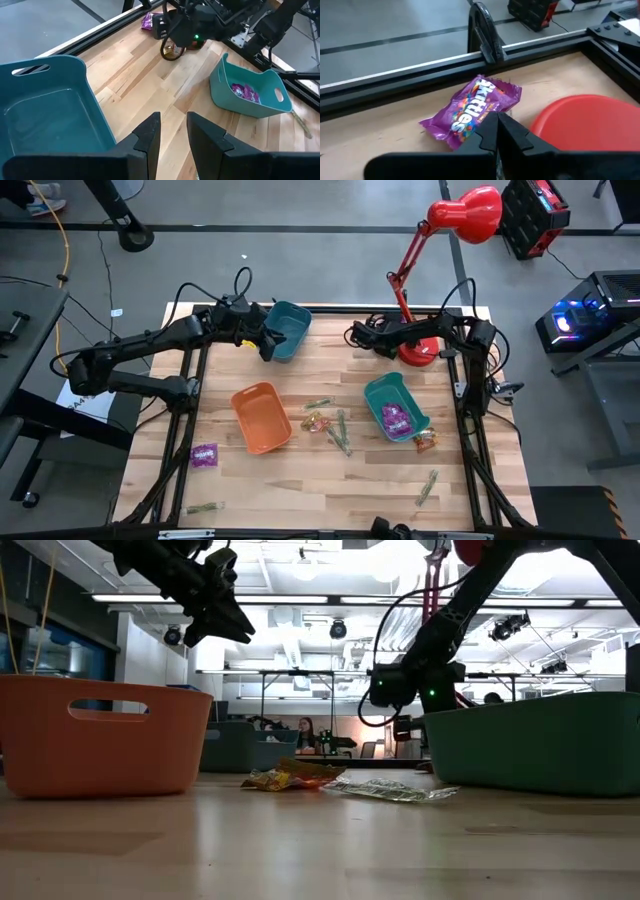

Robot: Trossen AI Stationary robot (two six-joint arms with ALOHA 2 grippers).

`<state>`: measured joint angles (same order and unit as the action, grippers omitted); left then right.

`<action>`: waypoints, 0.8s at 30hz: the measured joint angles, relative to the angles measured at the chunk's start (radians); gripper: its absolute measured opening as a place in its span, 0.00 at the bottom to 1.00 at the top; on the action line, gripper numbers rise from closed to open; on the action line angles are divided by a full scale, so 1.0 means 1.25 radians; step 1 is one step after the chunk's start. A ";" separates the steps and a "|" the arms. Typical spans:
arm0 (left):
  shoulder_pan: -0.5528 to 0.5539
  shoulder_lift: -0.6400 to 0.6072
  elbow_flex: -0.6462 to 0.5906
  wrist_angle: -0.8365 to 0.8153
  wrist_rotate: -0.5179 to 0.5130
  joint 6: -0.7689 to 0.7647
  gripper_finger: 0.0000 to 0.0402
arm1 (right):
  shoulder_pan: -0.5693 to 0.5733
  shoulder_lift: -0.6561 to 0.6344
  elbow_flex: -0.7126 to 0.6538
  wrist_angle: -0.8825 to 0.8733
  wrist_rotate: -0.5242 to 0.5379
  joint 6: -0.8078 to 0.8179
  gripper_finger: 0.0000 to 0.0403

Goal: Sort candy
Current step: Adjust the blue candy

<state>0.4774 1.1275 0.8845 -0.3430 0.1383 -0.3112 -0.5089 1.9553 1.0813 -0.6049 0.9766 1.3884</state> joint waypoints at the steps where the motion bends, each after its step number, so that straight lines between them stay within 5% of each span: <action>1: 0.000 0.000 0.000 0.000 0.000 0.000 0.22 | -0.005 0.002 0.000 0.000 -0.003 -0.001 0.00; 11: 0.000 0.000 0.000 0.000 0.000 0.007 0.22 | 0.012 0.065 0.002 0.047 -0.090 -0.001 0.00; 24: 0.000 0.000 0.000 0.000 0.000 0.007 0.22 | 0.208 0.063 0.008 0.062 -0.164 0.010 0.00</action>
<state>0.4774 1.1275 0.8845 -0.3427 0.1379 -0.3023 -0.2489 2.0342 1.0916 -0.5270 0.7719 1.4006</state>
